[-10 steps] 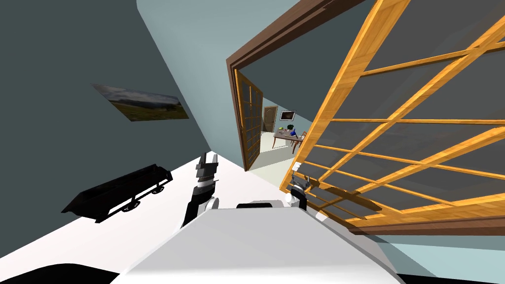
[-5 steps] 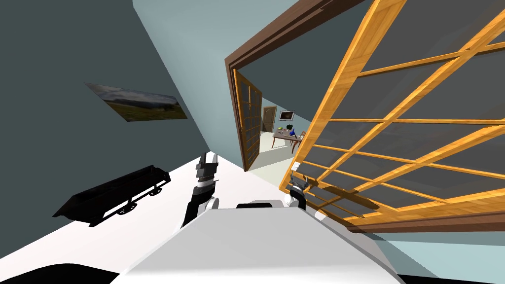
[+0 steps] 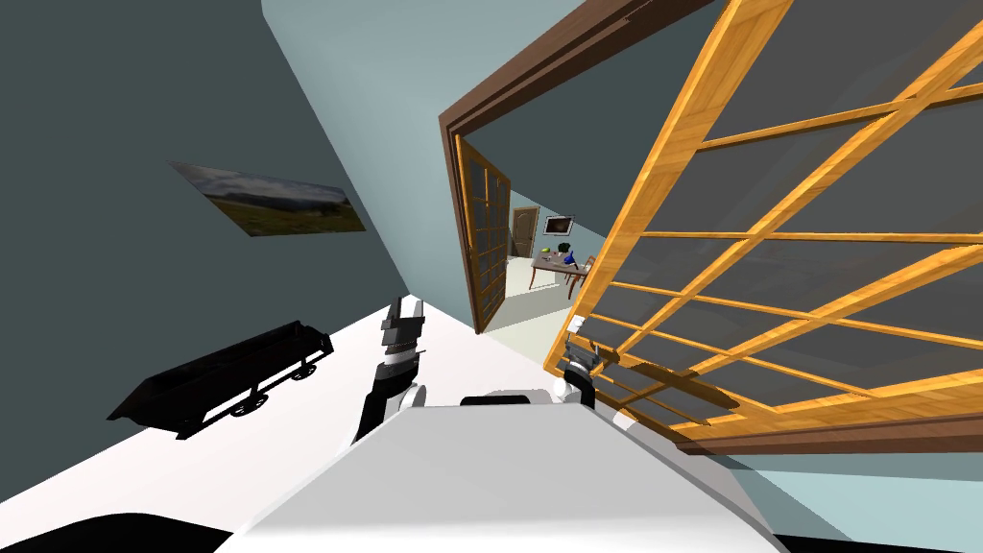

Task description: Push the door open

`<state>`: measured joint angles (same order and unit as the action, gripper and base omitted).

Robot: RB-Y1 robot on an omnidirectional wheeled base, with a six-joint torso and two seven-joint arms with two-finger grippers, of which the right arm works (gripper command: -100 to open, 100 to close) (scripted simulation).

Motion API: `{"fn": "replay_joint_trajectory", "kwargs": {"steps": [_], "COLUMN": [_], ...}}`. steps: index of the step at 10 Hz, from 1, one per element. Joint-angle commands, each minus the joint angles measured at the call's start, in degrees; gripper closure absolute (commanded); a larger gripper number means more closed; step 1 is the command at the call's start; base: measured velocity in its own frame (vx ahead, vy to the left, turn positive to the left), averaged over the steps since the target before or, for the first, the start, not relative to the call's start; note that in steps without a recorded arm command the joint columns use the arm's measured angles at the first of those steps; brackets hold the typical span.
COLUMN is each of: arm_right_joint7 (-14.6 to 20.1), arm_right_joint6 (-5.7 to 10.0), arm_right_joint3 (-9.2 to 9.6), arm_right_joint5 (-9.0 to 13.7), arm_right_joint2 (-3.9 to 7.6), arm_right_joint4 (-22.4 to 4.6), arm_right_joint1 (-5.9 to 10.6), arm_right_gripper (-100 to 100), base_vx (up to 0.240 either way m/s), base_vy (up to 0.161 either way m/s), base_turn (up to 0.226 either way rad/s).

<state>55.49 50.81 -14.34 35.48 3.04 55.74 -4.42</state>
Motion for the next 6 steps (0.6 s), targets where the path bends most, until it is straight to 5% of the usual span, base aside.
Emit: {"fn": "replay_joint_trajectory", "kwargs": {"steps": [1,6], "arm_right_joint7": [0.0,1.85], "arm_right_joint6": [0.0,-0.17], "arm_right_joint3": [0.0,1.35], "arm_right_joint5": [0.0,-0.01], "arm_right_joint2": [0.0,-0.09], "arm_right_joint4": [0.0,-0.82], "arm_right_joint1": [0.0,-0.24], "arm_right_gripper": [-100,-100], "base_vx": [0.0,0.003], "base_vy": [0.0,-0.003], "base_turn": [0.0,-0.009]}}
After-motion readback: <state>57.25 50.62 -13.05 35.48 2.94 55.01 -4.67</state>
